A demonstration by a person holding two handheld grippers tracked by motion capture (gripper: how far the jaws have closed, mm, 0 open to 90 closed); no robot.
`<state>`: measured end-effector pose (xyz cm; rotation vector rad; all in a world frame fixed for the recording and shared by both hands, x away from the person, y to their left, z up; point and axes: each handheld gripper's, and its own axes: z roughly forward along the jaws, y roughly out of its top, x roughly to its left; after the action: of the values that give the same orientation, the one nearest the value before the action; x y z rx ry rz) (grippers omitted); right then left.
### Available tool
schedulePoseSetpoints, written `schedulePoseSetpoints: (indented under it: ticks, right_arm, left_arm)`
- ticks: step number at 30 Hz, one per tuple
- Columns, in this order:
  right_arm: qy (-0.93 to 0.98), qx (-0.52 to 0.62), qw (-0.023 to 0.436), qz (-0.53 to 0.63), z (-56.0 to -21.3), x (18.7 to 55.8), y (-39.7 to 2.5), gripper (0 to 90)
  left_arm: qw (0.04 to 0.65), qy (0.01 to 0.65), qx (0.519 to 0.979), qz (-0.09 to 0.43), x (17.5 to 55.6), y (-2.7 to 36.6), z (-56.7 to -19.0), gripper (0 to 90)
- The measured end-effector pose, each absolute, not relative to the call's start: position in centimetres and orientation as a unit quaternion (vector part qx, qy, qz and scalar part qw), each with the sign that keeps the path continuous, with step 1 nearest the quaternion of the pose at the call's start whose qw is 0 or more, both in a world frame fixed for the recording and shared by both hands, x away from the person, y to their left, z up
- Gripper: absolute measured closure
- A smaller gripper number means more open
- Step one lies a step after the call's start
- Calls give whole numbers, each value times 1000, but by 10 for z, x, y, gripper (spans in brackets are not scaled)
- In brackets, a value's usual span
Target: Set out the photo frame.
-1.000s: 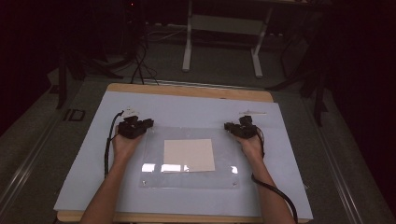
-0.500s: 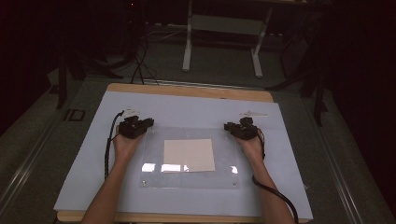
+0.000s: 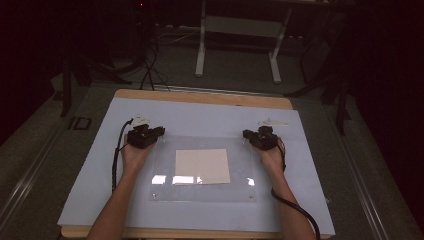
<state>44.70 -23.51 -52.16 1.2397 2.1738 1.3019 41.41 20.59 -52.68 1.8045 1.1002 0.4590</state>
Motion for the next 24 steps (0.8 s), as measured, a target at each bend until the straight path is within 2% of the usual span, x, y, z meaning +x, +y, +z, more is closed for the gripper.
schedulePoseSetpoints:
  ticks: [12, 24]
  right_arm:
    - [755, 445, 141, 461, -521, 448, -237, 824]
    - [755, 459, 106, 457, -518, 456, -241, 814]
  left_arm:
    - [469, 451, 738, 179, 417, 206, -525, 835]
    - [474, 460, 738, 140, 425, 211, -524, 828]
